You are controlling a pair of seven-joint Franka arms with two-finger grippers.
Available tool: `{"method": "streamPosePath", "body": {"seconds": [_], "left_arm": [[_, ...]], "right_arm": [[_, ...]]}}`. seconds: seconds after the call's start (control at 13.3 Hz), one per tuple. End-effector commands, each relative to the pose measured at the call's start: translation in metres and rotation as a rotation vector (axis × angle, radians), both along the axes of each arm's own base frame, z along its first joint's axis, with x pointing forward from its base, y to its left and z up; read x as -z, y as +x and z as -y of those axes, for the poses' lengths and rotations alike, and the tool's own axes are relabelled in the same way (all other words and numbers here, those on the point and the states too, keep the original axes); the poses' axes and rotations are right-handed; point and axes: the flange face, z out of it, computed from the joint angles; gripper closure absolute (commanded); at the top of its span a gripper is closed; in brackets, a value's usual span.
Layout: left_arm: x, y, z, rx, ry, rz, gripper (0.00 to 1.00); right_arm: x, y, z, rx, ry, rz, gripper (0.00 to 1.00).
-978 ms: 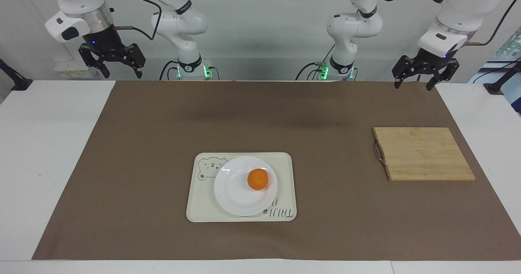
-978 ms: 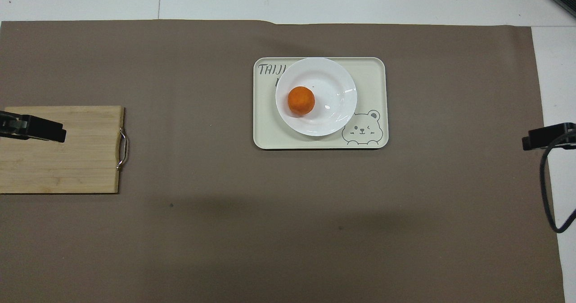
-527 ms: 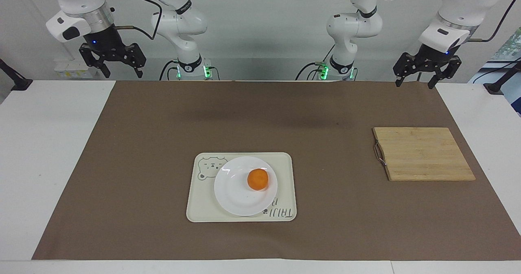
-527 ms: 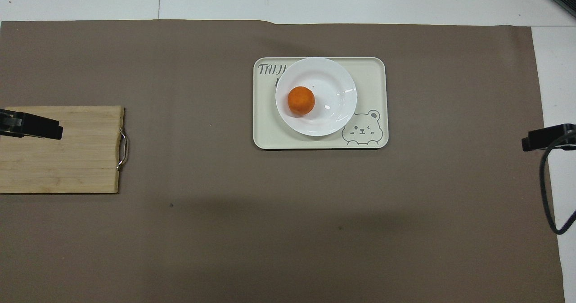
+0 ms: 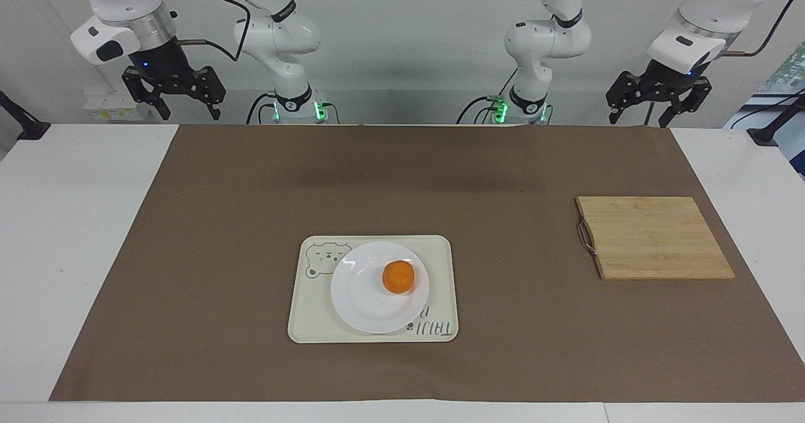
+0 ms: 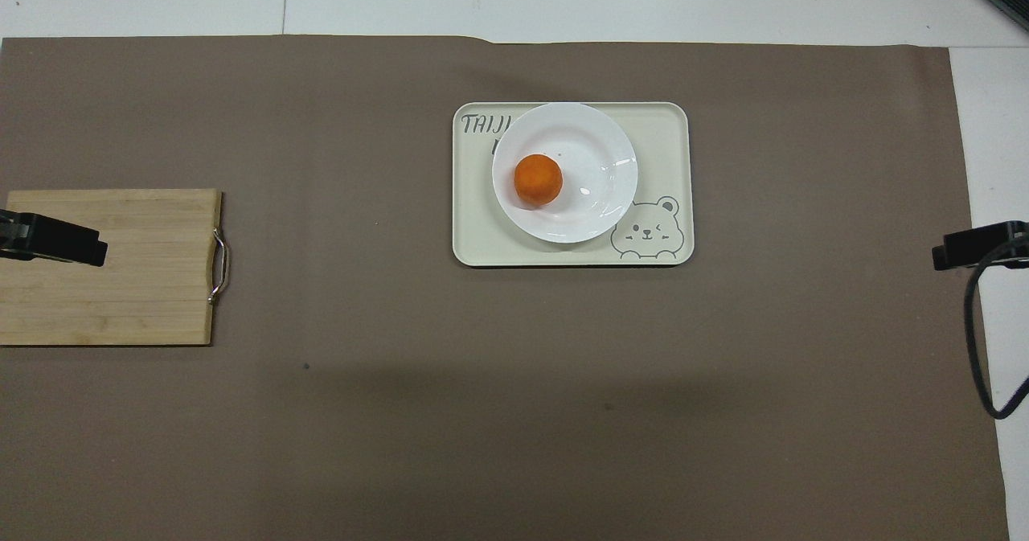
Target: Place orange and plate with both arms
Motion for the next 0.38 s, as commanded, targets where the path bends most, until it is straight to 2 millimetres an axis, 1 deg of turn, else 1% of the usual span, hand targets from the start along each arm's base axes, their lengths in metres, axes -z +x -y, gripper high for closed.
{"method": "streamPosePath", "body": {"seconds": [0.0,0.3], "left_arm": [[-0.0043,0.0034,0.0005,-0.004,-0.015,-0.016,0.0],[-0.0052,0.0045,0.0018,-0.006,-0.013,-0.005,0.0]], "right_arm": [[-0.0007,-0.0072,0.0017,-0.021,-0.016,-0.004,0.0],[-0.0007,-0.0072,0.0017,-0.021,-0.016,-0.004,0.0]]}}
